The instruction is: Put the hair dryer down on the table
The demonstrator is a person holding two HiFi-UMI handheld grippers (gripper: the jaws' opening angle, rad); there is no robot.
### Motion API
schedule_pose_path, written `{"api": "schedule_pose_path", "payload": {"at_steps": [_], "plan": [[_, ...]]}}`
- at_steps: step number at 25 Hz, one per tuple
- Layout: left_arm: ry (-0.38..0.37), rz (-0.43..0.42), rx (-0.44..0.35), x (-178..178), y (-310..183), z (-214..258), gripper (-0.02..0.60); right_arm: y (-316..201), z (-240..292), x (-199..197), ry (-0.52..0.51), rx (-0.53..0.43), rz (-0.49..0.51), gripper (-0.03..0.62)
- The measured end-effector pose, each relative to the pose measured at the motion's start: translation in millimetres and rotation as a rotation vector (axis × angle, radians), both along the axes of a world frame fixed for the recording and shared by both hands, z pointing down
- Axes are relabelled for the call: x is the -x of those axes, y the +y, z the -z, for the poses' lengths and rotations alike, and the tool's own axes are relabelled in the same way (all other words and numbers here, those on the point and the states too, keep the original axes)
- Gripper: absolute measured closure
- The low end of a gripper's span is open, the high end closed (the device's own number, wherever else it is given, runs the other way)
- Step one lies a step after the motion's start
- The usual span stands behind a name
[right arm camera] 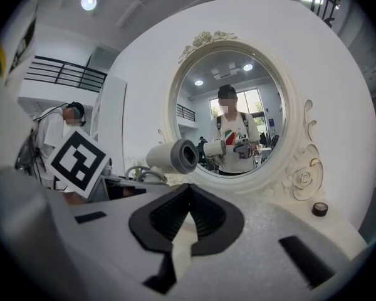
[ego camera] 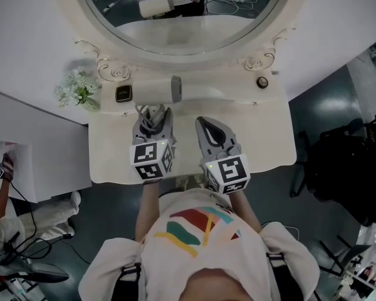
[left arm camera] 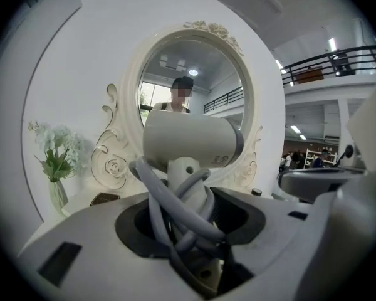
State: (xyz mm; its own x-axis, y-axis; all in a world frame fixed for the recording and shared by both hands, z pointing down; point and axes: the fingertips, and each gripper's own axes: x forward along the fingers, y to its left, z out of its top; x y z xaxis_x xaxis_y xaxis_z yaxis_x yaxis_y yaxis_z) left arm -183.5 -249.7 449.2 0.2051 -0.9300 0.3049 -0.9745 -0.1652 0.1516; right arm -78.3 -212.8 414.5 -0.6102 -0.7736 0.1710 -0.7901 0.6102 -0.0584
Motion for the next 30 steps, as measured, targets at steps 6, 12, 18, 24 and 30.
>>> {"api": "schedule_pose_path", "payload": {"at_steps": [6, 12, 18, 24, 30], "plan": [[-0.006, -0.002, 0.1, 2.3, -1.3, -35.9, 0.394, 0.4, -4.4, 5.1, 0.014, 0.008, 0.012, 0.594], [0.018, -0.004, 0.194, 4.0, -4.1, -66.8, 0.394, -2.3, -8.2, 3.8, 0.024, 0.016, 0.005, 0.594], [0.024, -0.004, 0.264, 5.1, -5.8, -89.2, 0.394, -4.3, -10.5, 2.9, 0.034, 0.02, 0.002, 0.594], [0.023, -0.006, 0.314, 6.0, -2.8, -109.0, 0.394, -5.9, -13.4, 3.1, 0.038, 0.025, -0.002, 0.594], [0.048, 0.006, 0.374, 8.5, 0.8, -128.7, 0.394, -6.9, -14.9, 4.0, 0.042, 0.028, -0.004, 0.594]]}}
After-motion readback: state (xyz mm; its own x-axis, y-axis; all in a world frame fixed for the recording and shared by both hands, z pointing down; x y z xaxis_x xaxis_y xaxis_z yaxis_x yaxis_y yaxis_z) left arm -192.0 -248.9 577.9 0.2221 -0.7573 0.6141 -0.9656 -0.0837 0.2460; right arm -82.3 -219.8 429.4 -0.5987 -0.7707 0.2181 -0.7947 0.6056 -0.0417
